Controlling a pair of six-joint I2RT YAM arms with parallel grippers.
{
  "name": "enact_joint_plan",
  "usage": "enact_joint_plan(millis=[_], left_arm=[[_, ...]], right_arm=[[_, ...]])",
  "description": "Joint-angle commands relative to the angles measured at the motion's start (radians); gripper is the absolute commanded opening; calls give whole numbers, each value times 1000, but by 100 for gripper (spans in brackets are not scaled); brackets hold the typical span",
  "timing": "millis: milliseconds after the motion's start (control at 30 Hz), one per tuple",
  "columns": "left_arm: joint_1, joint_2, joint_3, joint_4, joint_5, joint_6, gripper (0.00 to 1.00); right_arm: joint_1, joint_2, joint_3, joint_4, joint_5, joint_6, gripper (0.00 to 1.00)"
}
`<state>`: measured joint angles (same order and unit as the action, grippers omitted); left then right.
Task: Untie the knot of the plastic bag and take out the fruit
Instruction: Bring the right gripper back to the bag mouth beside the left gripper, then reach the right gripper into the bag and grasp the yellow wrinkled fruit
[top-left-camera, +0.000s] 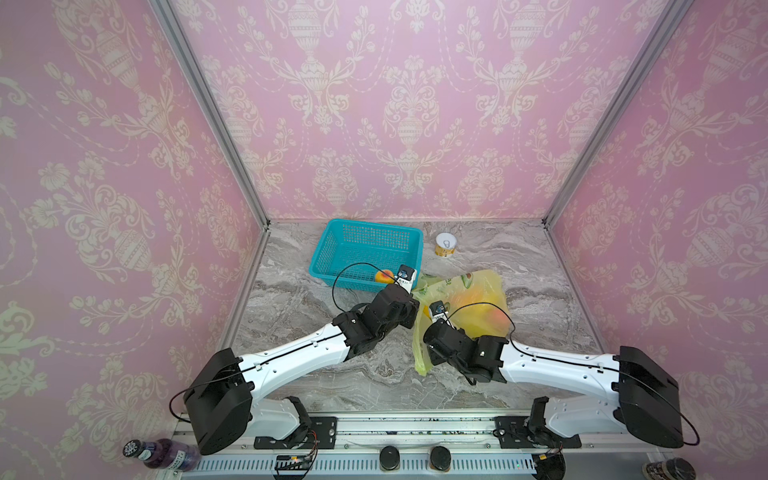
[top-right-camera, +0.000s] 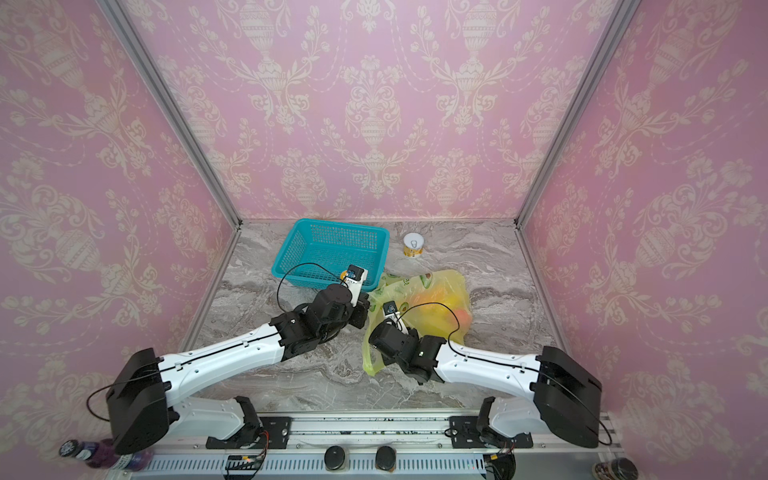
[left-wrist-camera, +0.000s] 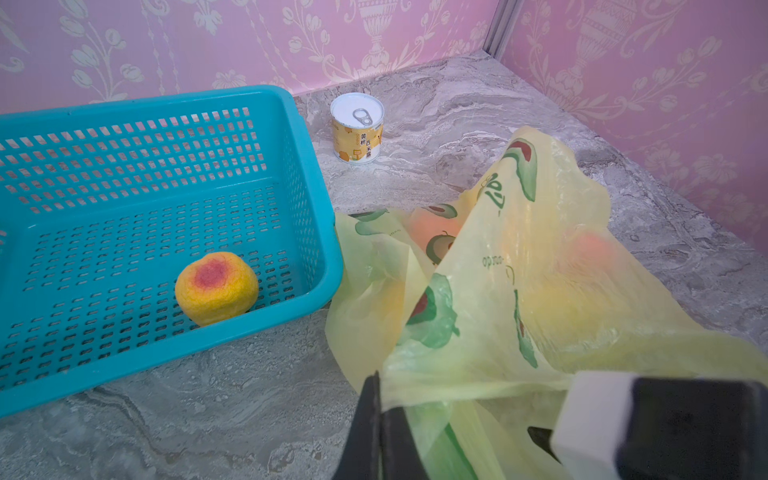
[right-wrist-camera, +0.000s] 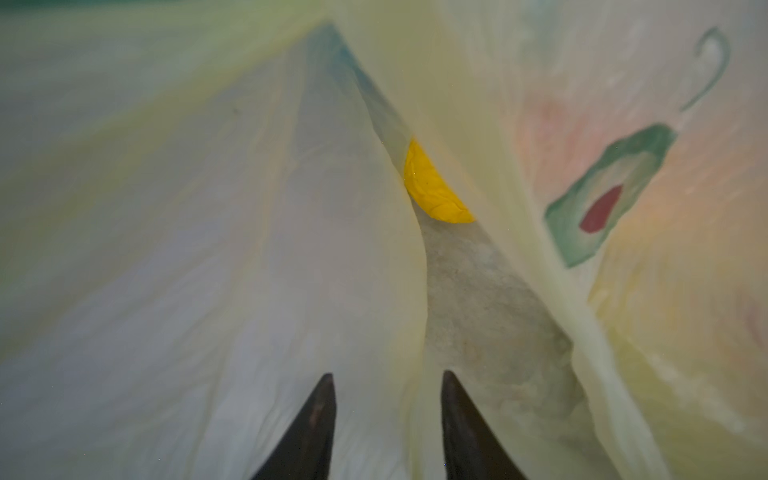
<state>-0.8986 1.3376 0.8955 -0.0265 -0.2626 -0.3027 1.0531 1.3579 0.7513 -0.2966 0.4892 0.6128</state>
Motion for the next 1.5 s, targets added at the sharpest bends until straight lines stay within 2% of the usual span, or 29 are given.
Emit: enact_joint_plan(millis=[0, 67, 167, 267, 400, 533, 633, 700, 833, 933, 1100, 1233, 1467], left_arm=[[8, -4, 19, -17, 25, -17, 0], [8, -11, 16, -17, 33, -18, 0], [8, -22, 8, -15, 44, -18, 0], [7, -32, 1, -13, 45, -16, 0], [7, -38, -3, -13, 55, -13, 0], [7, -35, -3, -7, 68, -10, 0], [7, -31, -2, -6, 75, -10, 0], [7, -31, -4, -1, 81, -9, 0], [7, -31, -4, -3, 74, -5, 0], [7, -31, -6, -1, 65, -4, 0], [7, -27, -4, 4, 59, -4, 0], [7, -22, -1, 0, 56, -5, 0], [7, -25, 2, -2, 62, -10, 0]], right_arm=[[-15, 60, 48, 21, 83, 35, 64], [-33, 109, 63, 38, 114, 36, 77], [-70, 181, 98, 42, 182, 57, 86], [-105, 233, 107, 116, 213, 41, 89], [-159, 325, 152, 186, 192, 24, 94], [-169, 410, 190, 276, 194, -8, 100], [-178, 458, 172, 428, 195, -61, 99], [-180, 473, 117, 617, 170, -109, 92], [-180, 460, 33, 826, 109, -167, 74], [-176, 428, 5, 846, 98, -183, 73], [-175, 328, -100, 907, 121, -192, 80], [-179, 276, -136, 901, 145, -199, 80], [-221, 396, -44, 821, 137, -158, 71]])
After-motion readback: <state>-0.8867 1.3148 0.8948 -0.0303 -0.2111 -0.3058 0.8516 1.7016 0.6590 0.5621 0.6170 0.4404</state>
